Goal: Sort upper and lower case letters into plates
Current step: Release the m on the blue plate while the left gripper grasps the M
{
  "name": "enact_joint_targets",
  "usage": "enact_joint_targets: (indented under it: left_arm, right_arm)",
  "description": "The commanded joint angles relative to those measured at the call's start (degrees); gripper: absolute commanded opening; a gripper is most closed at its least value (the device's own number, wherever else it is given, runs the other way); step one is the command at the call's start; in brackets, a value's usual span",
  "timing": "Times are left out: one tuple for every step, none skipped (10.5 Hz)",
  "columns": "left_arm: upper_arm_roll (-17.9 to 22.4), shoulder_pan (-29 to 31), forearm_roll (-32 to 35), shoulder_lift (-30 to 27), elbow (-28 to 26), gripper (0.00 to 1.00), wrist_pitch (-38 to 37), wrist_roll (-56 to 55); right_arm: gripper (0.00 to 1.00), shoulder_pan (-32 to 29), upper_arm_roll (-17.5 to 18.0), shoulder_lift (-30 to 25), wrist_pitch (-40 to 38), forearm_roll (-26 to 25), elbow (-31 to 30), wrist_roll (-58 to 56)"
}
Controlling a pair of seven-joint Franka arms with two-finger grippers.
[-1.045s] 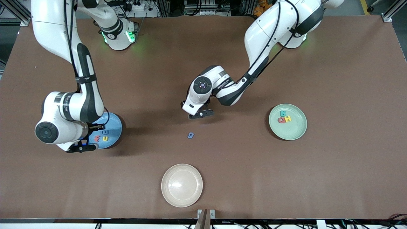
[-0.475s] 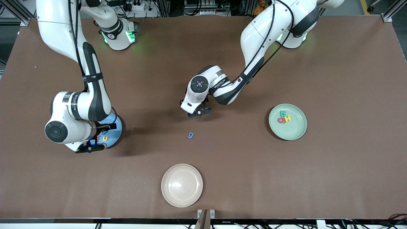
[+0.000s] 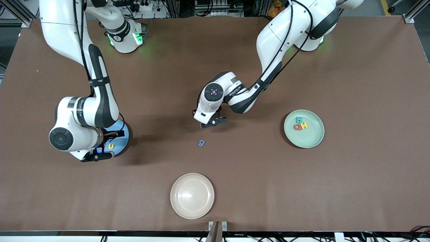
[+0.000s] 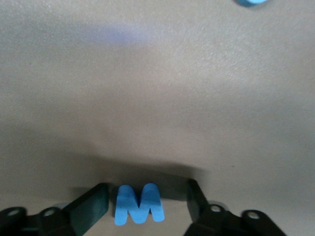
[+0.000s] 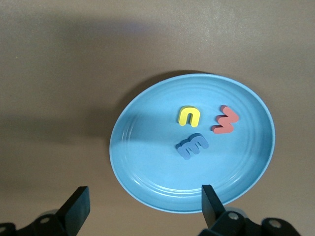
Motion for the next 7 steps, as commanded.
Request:
enact_joint_targets:
  left_arm:
    - [0.79,-0.25,-1.08,0.00,-0.01,0.66,-0.37,-2.62]
    - [0.79,-0.16,-1.08,-0.09,-0.01,0.61,-0.46,-3.07]
    - [0.79,-0.25,-1.95,-0.09,-0.01,0.57,-0.46,-3.07]
    - [0.79,-0.25,-3.00,-0.09,-0.01,0.52,-0.55,-3.07]
    - [0.79,-0.25,-3.10,-0.09,-0.01,0.50,-0.81,-3.07]
    - [0.79,-0.25,-3.10,-0.18,-0.01,0.45,-1.08,-3.07]
    - [0.79,-0.25,-3.10,-0.27,-0.01,0.45,-1.17,-3.07]
  right_arm:
    - [1.00,0.56,0.01,-0.91,0.20,0.57,-0.50,-0.20]
    - [1.00,0.64,0.01,-0.91,0.20,0.57,-0.50,-0.20]
    - [1.00,0.64,0.01,-0.99,0.20,0.66,-0.50,-0.03]
    - [1.00,1.08,0.10,-1.00,0.12,0.75,-0.33,0.23]
    - [1.00,2.22,0.36,-1.08,-0.23,0.75,0.28,0.58]
    - [1.00,3.53,0.36,-1.08,-0.06,0.83,0.81,2.50]
    - [1.00,4.76,0.45,-0.91,0.11,0.84,1.68,5.57]
